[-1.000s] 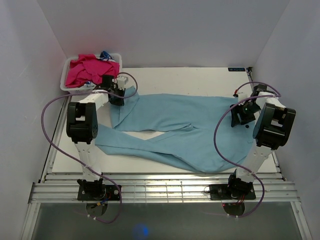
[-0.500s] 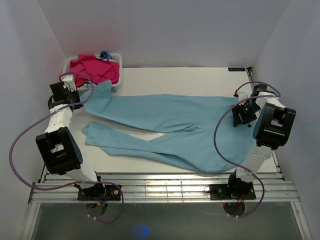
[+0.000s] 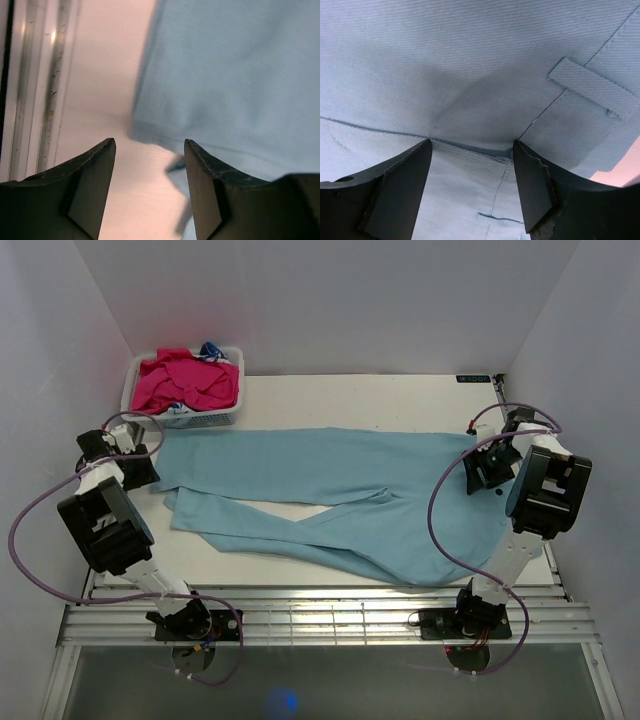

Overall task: Fold and stack the trousers
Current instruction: Flatten the trousers out

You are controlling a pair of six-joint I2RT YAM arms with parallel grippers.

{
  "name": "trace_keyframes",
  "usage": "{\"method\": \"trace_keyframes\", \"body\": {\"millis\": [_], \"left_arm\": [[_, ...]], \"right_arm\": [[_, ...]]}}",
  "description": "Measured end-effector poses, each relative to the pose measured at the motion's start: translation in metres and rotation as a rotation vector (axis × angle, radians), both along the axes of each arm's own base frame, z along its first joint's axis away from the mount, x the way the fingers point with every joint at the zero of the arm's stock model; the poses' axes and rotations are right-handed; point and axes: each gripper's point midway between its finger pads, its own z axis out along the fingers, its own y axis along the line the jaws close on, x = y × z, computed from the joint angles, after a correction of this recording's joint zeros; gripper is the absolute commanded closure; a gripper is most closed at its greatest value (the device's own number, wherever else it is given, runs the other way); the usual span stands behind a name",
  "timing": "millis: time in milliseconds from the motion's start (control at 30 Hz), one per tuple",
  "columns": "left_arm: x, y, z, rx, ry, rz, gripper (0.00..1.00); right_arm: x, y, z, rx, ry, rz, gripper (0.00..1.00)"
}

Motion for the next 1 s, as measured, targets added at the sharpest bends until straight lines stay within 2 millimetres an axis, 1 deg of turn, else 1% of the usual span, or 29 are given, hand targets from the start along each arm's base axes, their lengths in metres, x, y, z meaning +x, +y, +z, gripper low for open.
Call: {"method": "trace_keyframes", "body": {"millis": [67, 200, 267, 300, 367, 433, 500, 567, 700, 767, 833, 1000], "left_arm": [[-0.006, -0.011, 0.013, -0.006, -0.019, -0.131, 0.32], [-0.025, -0.044, 0.041, 0.004, -0.041, -0.439, 0.34], [-0.038, -0.059, 0.046, 0.023, -0.045, -0.595, 0.36], [-0.045, -0.065, 0.046, 0.039, -0.04, -0.669, 0.38], [-0.062, -0.073, 0.037, 0.066, -0.019, -0.802, 0.4], [-0.078, -0.079, 0.023, 0.082, 0.009, -0.908, 0.4], [-0.096, -0.084, 0.008, 0.096, 0.041, -1.019, 0.4], [-0.106, -0.087, 0.0, 0.123, 0.054, -1.125, 0.4], [-0.107, -0.086, -0.003, 0.217, 0.022, -1.293, 0.41], [-0.105, -0.084, -0.005, 0.266, 0.007, -1.355, 0.41], [-0.107, -0.084, -0.012, 0.297, 0.004, -1.406, 0.41], [-0.12, -0.088, -0.031, 0.328, 0.015, -1.512, 0.44]], "right_arm": [[-0.003, 0.001, 0.003, 0.002, 0.001, 0.016, 0.25], [-0.009, 0.002, 0.019, 0.001, -0.018, 0.056, 0.18], [-0.013, 0.003, 0.03, -0.004, -0.03, 0.08, 0.16], [-0.015, 0.003, 0.036, -0.009, -0.038, 0.092, 0.14], [-0.019, 0.003, 0.045, -0.019, -0.051, 0.118, 0.12], [-0.024, 0.003, 0.051, -0.026, -0.057, 0.143, 0.11], [-0.033, 0.005, 0.052, -0.022, -0.04, 0.166, 0.07], [-0.043, 0.008, 0.046, -0.012, -0.009, 0.184, 0.1], [-0.066, 0.013, 0.033, 0.008, 0.065, 0.204, 0.1], [-0.072, 0.014, 0.029, 0.011, 0.086, 0.208, 0.1], [-0.076, 0.014, 0.026, 0.01, 0.098, 0.21, 0.1], [-0.076, 0.013, 0.024, 0.006, 0.107, 0.211, 0.1]]}}
